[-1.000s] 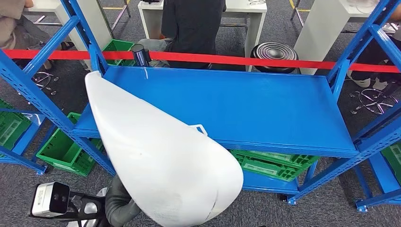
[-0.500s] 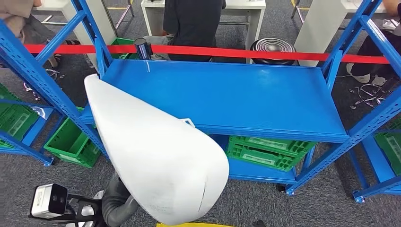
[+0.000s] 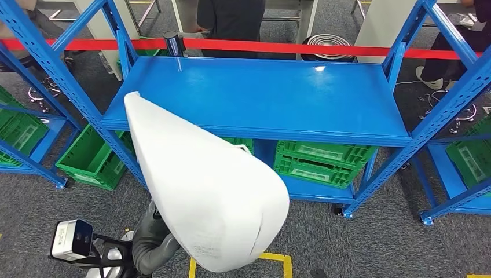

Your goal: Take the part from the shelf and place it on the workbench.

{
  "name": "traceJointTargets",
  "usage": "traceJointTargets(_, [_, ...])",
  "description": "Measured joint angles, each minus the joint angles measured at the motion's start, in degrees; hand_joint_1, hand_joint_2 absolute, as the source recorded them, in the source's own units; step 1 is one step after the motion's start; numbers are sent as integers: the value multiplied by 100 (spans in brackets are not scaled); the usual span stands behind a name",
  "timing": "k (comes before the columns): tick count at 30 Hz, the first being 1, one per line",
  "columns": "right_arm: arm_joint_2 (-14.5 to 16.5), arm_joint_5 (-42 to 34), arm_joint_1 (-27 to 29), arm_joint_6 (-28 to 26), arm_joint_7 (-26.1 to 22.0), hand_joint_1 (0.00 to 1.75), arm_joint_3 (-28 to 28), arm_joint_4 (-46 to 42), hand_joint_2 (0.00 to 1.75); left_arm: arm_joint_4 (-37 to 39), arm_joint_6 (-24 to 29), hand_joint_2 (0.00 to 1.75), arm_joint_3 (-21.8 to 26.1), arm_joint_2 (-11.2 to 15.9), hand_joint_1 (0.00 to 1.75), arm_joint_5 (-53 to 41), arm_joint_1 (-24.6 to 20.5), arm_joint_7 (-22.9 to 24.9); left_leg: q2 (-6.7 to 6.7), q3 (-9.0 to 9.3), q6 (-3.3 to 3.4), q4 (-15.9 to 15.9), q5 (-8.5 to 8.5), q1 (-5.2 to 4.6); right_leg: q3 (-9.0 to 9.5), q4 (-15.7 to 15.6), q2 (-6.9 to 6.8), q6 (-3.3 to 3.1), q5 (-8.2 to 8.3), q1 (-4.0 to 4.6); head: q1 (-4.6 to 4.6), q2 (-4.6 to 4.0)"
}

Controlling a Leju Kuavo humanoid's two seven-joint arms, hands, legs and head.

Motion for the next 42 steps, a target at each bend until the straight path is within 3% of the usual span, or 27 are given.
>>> traceJointTargets(2, [16,4,12,0,-2,0,-5,17,0,9,-3,175,-10,0,175,-1,0,1,-12,-39,-52,45,-29,38,-90,28,-16,-120,75,-6,0,0])
traceJointTargets(4, [23,5,19,3,-3,0,-14,32,0,13,-4,175,-21,3,175,-1,-6,2,-32,-142,-111,386,-455,67,-196,24,-30,-230,190,-15,-10,0])
traceJointTargets(6, [23,10,20,15,-4,0,-25,53,0,14,-8,175,-32,4,175,-1,-15,5,-42,-294,-156,1093,-1035,73,-328,30,-35,-278,322,10,-20,0])
traceJointTargets(7, [24,14,24,25,-7,0,-30,62,0,17,-13,175,-38,5,175,-1,-20,7,-42,-328,-159,1410,-1172,75,-405,35,-35,-283,390,26,-22,0])
traceJointTargets(8, [24,17,28,37,-9,0,-35,72,0,20,-20,175,-45,5,175,-1,-24,11,-42,-297,-149,1607,-1196,76,-487,39,-35,-284,460,46,-23,0])
traceJointTargets(9, [24,19,31,53,-13,0,-42,83,0,23,-31,175,-52,5,175,-2,-32,14,-46,-166,-119,1591,-1104,72,-571,41,-33,-283,526,66,-24,0])
traceJointTargets(10, [25,21,33,67,-18,0,-49,94,0,25,-42,175,-59,6,175,-2,-44,18,-55,68,-67,1361,-964,62,-644,41,-30,-281,588,87,-24,0])
traceJointTargets(11, [28,26,32,79,-25,0,-57,102,0,25,-51,175,-66,6,175,-3,-63,20,-70,379,10,968,-881,39,-701,40,-27,-279,647,98,-23,0])
traceJointTargets(13, [51,40,29,92,-44,0,-78,115,0,24,-63,175,-75,8,175,-5,-106,22,-88,917,138,181,-917,-13,-774,27,-26,-237,761,101,-13,0])
traceJointTargets(15, [67,68,25,101,-56,0,-103,132,0,25,-72,175,-79,17,175,-6,-133,22,-94,1065,186,-125,-967,-79,-798,-8,-31,-150,865,52,-16,0])
traceJointTargets(17, [59,113,25,125,-46,0,-119,150,0,26,-77,175,-83,26,175,-3,-150,21,-87,1022,241,-239,-789,-116,-812,-53,-33,-89,935,21,-27,0])
traceJointTargets(18, [57,148,23,153,-25,0,-122,158,0,29,-67,175,-86,25,175,-4,-166,24,-80,982,290,-317,-674,-112,-855,5,-31,-103,846,24,-24,0])
traceJointTargets(21, [-9,267,-14,255,65,0,-124,213,0,53,20,175,-96,-26,175,-14,-222,55,-67,726,336,-422,-359,-90,-1109,795,-22,-214,112,31,-1,0])
traceJointTargets(22, [-37,288,-32,279,87,0,-124,237,0,67,45,175,-102,-52,175,-18,-234,71,-64,620,317,-415,-275,-90,-1173,1147,-21,-194,-51,29,4,0])
traceJointTargets(23, [-65,302,-48,298,102,0,-125,261,0,83,62,175,-110,-71,175,-22,-243,84,-62,510,298,-403,-190,-88,-1188,1414,-21,-134,-83,24,7,0])
traceJointTargets(24, [-91,308,-64,308,112,0,-128,283,0,97,72,175,-121,-86,175,-25,-249,94,-58,388,274,-379,-106,-80,-1119,1526,-21,-42,12,15,9,0])
traceJointTargets(26, [-126,313,-93,321,118,0,-148,329,0,124,75,175,-140,-106,175,-19,-271,116,-50,131,207,-279,29,-50,-705,1187,-22,121,268,-16,9,0])
traceJointTargets(27, [-127,307,-112,336,116,0,-170,349,0,134,59,175,-151,-114,175,-12,-297,131,-46,0,168,-195,76,-47,-389,791,-21,152,250,-16,13,0])
traceJointTargets(29, [-103,279,-131,366,94,0,-241,388,0,154,-11,175,-184,-130,175,10,-368,165,-36,-178,98,-38,149,-48,16,164,-8,61,24,5,0,0])
traceJointTargets(30, [-77,251,-120,374,69,0,-283,404,0,167,-58,175,-209,-133,175,33,-401,191,-33,-220,70,-2,194,-48,65,37,-4,-8,-69,32,-9,0])
traceJointTargets(32, [-6,192,-50,359,13,0,-356,426,0,200,-137,175,-263,-134,175,95,-437,238,-38,-252,17,7,261,-8,-20,30,-19,-139,-28,38,-17,0])
traceJointTargets(33, [31,169,-15,338,-12,0,-387,436,0,216,-163,175,-287,-133,175,128,-447,261,-45,-274,-16,53,166,13,-66,33,-33,-201,29,36,-18,0])
traceJointTargets(35, [95,151,29,294,-43,0,-441,447,0,240,-190,175,-320,-130,175,162,-469,283,-62,-369,-89,437,-358,40,-195,30,-53,-291,170,30,-20,0])
traceJointTargets(37, [136,144,52,274,-59,0,-481,453,0,263,-197,175,-344,-130,175,171,-492,291,-69,-479,-140,1163,-949,45,-363,39,-51,-311,324,41,-30,0])
traceJointTargets(38, [150,143,65,271,-64,0,-495,457,0,279,-198,175,-357,-129,175,172,-501,293,-69,-485,-144,1479,-1069,46,-456,43,-51,-305,402,50,-30,0])
traceJointTargets(40, [174,140,88,271,-69,0,-516,468,0,304,-199,175,-382,-128,175,175,-517,295,-71,-248,-100,1605,-943,41,-641,49,-51,-289,548,76,-31,0])
traceJointTargets(42, [207,139,94,271,-71,0,-539,478,0,312,-199,175,-402,-129,175,177,-551,296,-83,354,24,942,-788,16,-775,47,-48,-275,675,97,-29,0])
